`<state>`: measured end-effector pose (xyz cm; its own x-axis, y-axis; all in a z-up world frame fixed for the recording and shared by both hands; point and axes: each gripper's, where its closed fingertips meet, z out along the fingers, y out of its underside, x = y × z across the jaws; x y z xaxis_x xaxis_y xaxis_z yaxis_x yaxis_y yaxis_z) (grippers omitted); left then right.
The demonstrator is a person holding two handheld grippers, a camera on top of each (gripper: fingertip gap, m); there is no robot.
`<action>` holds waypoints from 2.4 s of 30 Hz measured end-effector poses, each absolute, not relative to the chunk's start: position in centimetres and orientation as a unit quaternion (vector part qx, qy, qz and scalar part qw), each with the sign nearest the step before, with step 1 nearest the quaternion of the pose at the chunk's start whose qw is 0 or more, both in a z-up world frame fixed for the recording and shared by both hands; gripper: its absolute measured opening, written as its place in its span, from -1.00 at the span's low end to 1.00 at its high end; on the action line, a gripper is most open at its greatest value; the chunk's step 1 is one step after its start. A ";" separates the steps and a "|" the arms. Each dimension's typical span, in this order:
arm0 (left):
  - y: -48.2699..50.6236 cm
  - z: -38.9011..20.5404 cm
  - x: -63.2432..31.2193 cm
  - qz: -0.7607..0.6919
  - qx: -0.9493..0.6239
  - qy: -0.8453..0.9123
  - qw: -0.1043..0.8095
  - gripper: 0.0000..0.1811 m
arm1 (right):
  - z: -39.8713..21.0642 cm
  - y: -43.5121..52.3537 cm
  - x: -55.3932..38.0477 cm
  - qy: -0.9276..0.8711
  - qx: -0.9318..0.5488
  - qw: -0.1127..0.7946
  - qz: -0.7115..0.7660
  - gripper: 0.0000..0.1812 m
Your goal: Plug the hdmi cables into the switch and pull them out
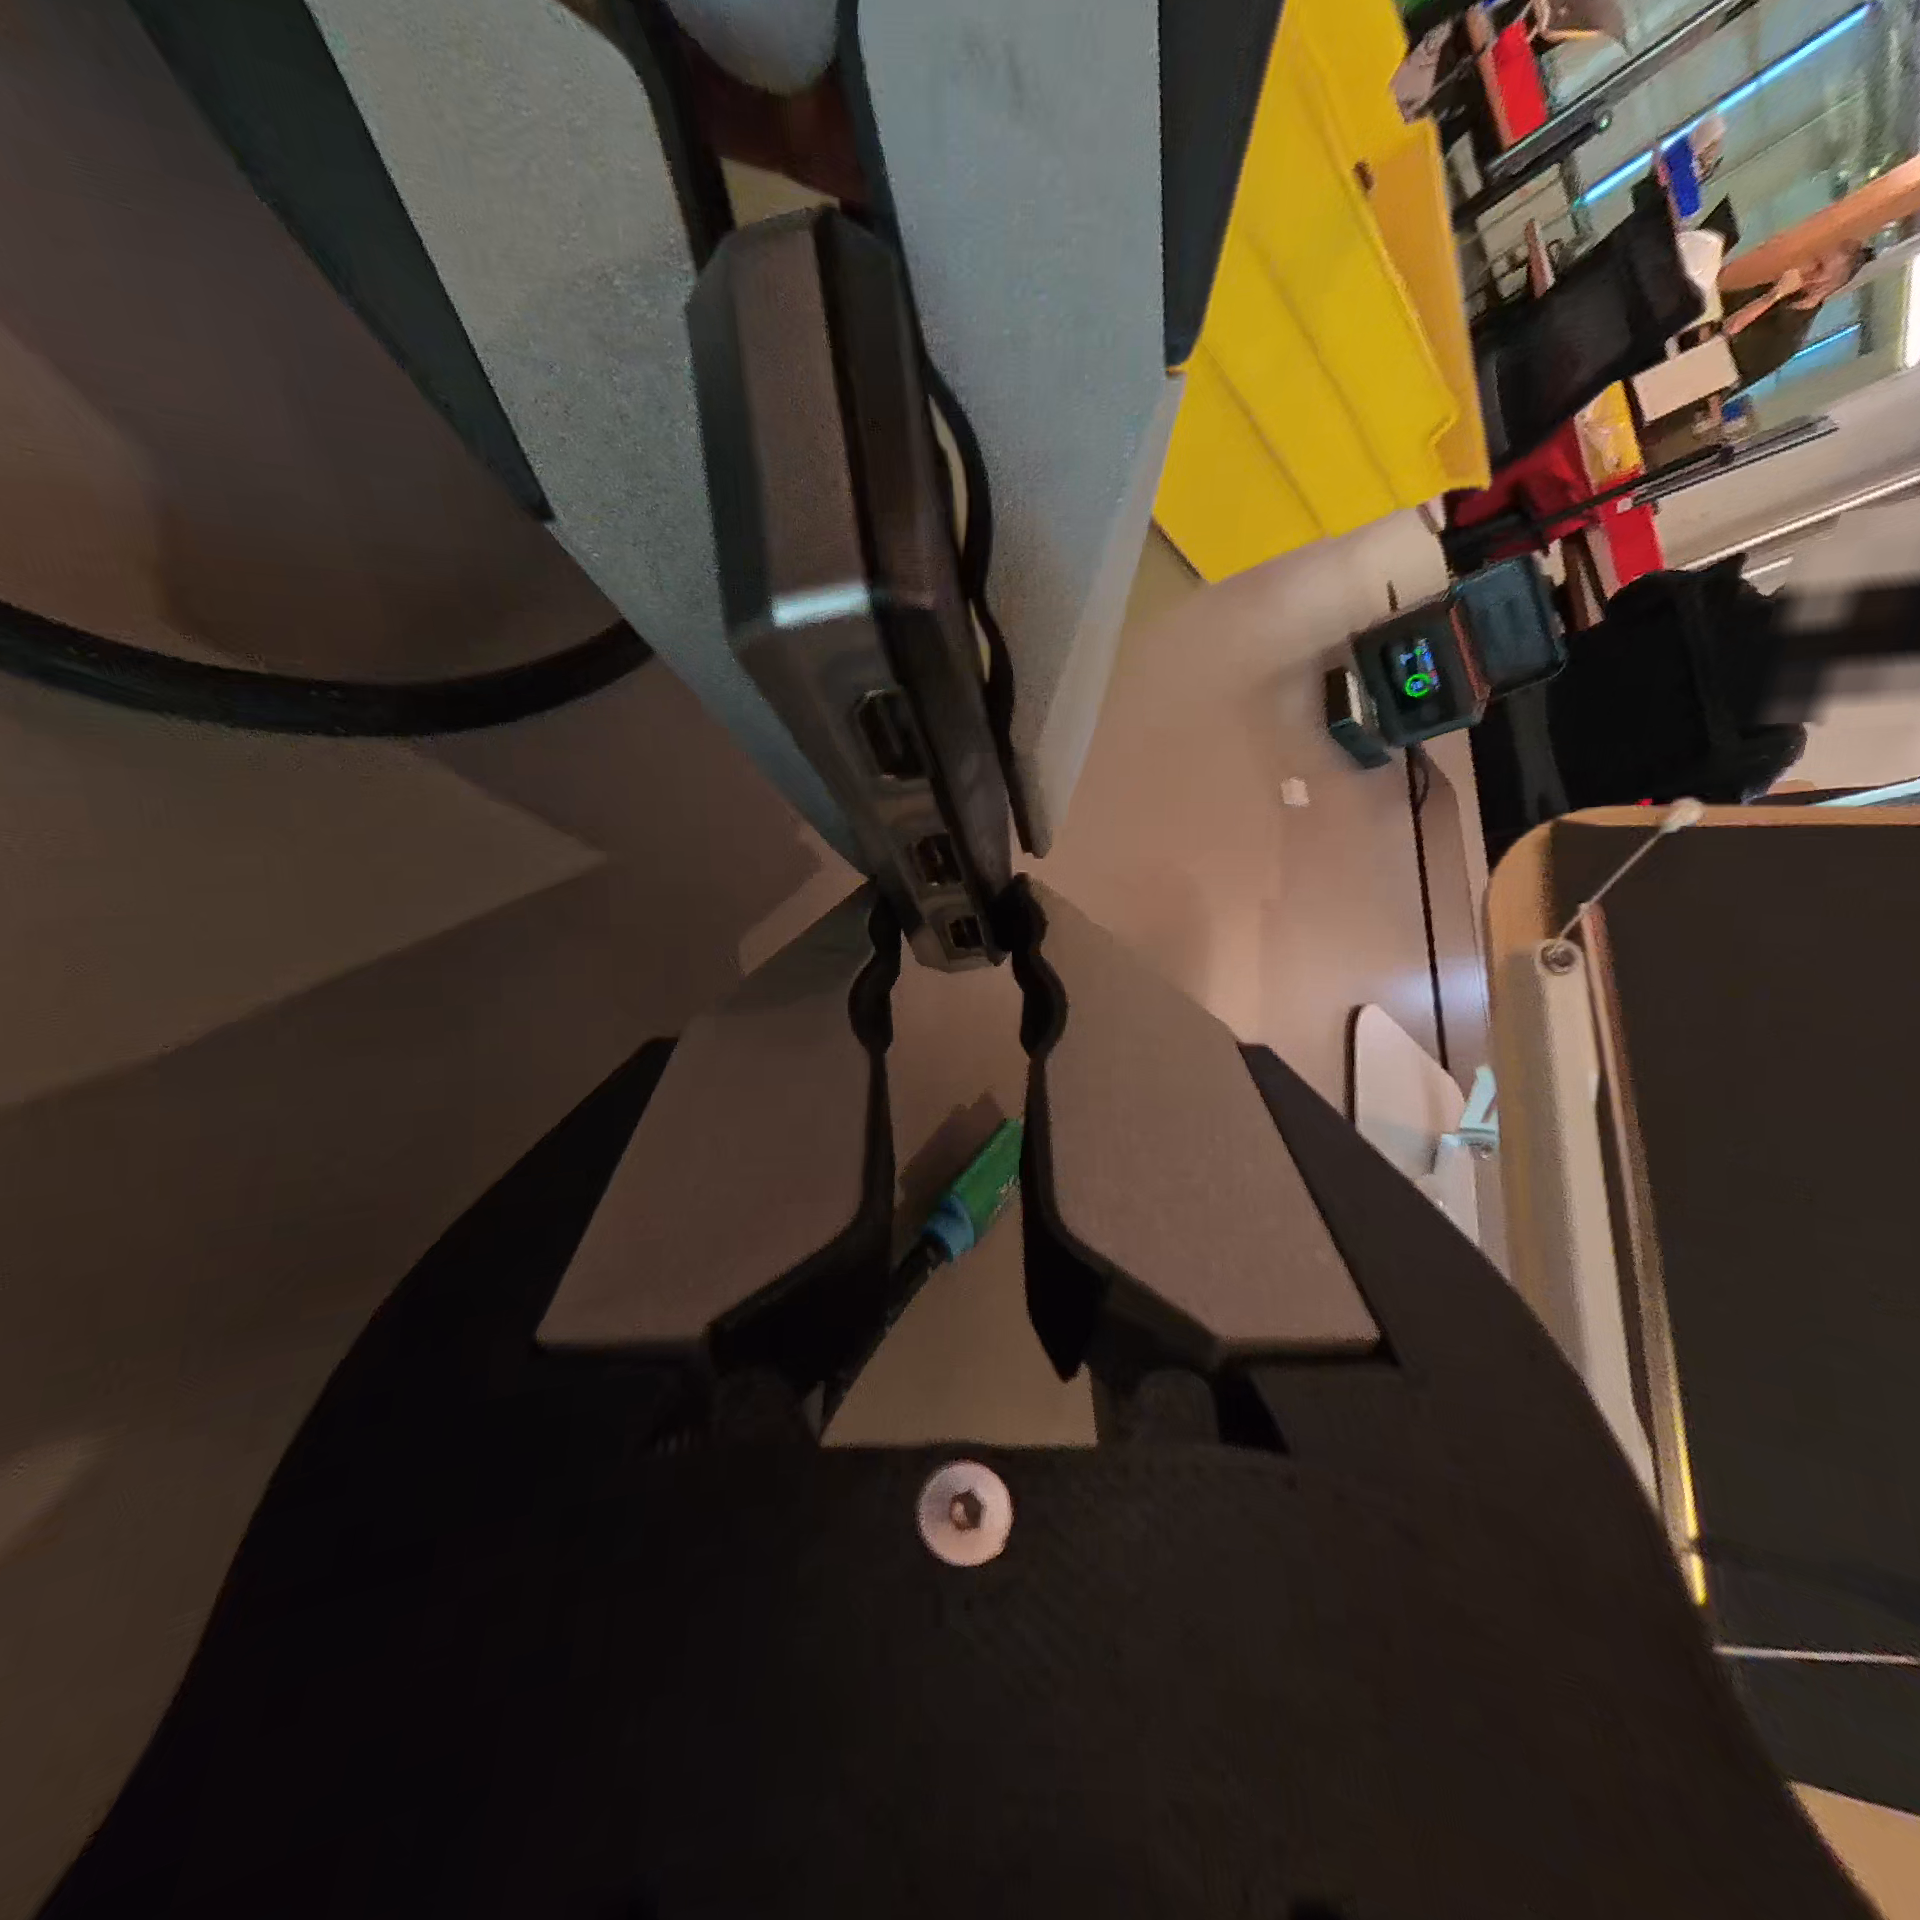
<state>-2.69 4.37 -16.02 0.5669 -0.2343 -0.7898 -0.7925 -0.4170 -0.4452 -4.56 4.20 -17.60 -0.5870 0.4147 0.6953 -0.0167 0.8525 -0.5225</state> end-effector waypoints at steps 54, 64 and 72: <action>3.6 -18.0 -6.6 0.522 -0.642 0.420 0.374 -0.78 | -19.0 5.6 -1.6 -0.897 -0.166 0.366 0.185 -0.92; 3.8 -17.4 -6.9 0.572 -0.615 0.419 0.345 -0.78 | -20.7 4.8 -2.4 -0.891 -0.156 0.353 0.237 -0.92; 3.6 -17.1 -7.2 0.564 -0.624 0.406 0.357 -0.78 | -19.8 5.0 -2.1 -0.865 -0.282 0.132 0.394 -0.50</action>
